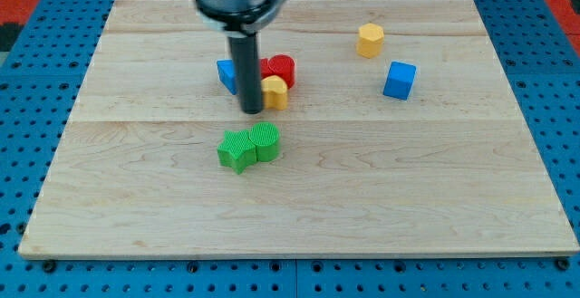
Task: Slide the blue cube towards center
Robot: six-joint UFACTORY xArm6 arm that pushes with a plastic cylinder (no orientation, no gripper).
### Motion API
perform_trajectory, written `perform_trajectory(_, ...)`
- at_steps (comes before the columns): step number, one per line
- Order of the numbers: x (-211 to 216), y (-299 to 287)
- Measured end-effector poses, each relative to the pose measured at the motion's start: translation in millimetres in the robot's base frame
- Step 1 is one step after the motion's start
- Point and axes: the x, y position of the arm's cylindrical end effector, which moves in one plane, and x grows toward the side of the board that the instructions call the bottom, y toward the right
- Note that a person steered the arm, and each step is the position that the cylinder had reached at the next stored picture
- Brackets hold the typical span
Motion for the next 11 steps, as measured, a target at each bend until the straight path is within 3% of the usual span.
perform_trajectory(3, -76, 74)
perform_trajectory(4, -83, 87)
perform_trajectory(6, -75, 199)
perform_trajectory(7, -51, 212)
perform_trajectory(9, -45, 109)
perform_trajectory(10, -46, 194)
perform_trajectory(11, -13, 224)
